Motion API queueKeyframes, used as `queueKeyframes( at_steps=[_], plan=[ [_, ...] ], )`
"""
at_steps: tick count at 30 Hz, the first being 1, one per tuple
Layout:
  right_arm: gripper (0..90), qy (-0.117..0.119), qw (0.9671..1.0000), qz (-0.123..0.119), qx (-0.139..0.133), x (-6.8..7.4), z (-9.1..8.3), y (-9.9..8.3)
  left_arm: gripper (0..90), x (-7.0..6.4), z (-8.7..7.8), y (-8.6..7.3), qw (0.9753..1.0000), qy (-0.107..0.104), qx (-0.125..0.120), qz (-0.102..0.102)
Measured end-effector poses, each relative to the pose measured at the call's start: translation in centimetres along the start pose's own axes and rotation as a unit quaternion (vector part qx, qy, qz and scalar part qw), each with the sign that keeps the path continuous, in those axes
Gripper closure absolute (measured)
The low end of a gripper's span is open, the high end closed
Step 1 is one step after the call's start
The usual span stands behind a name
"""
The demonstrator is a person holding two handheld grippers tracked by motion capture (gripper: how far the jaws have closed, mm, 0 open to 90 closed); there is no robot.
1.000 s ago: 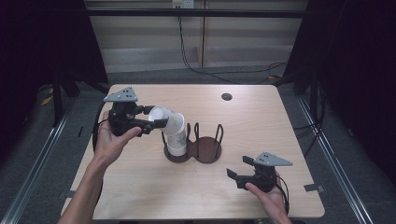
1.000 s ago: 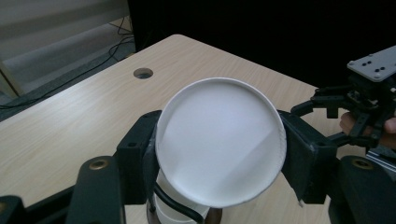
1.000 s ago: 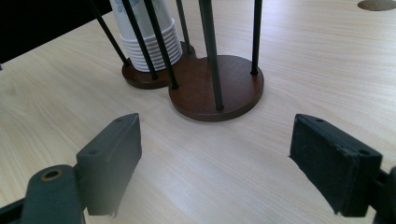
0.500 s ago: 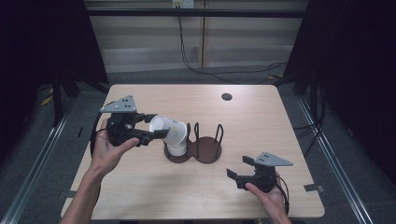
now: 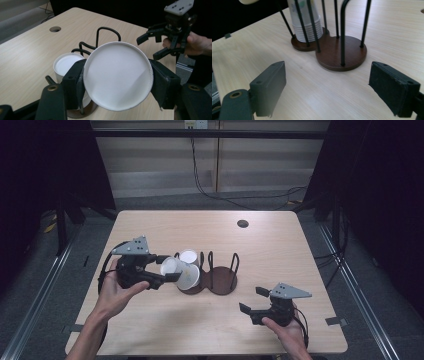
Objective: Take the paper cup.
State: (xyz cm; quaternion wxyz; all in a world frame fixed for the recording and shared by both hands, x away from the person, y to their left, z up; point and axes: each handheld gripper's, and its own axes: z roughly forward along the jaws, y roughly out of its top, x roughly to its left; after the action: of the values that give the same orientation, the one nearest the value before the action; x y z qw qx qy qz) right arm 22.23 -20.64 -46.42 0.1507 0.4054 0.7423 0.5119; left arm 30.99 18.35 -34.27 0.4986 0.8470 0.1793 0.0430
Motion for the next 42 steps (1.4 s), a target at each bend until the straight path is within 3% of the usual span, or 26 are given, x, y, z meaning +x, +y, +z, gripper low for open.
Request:
queueKeyframes(
  at_steps=[5,13,20,34,39,42],
  plan=[
    [13.7,0.022,0.9997,-0.012,-0.005,0.6,0.3,0.5,36.6,0.0,0.5,-0.9,0.9999,-0.011,0.006,0.004],
    [13.7,0.069,0.9962,-0.049,0.021,2.6,1.8,1.6,36.6,-0.4,1.5,-2.3,0.9997,-0.022,0.009,-0.001],
    [13.8,0.079,0.9948,-0.063,0.013,3.9,3.0,3.3,36.4,-0.3,1.4,-3.2,0.9994,-0.028,0.015,-0.013],
    [14.9,0.145,0.9851,-0.092,0.008,6.3,5.5,6.7,36.3,-0.9,0.7,-3.8,0.9988,-0.042,0.015,-0.021],
    [14.9,0.159,0.9821,-0.101,0.005,7.0,6.3,7.4,36.3,-0.9,0.7,-3.7,0.9986,-0.046,0.012,-0.022],
    [14.8,0.159,0.9819,-0.103,0.000,7.2,6.8,7.4,36.3,-1.0,0.7,-3.7,0.9980,-0.056,0.010,-0.028]
  ],
)
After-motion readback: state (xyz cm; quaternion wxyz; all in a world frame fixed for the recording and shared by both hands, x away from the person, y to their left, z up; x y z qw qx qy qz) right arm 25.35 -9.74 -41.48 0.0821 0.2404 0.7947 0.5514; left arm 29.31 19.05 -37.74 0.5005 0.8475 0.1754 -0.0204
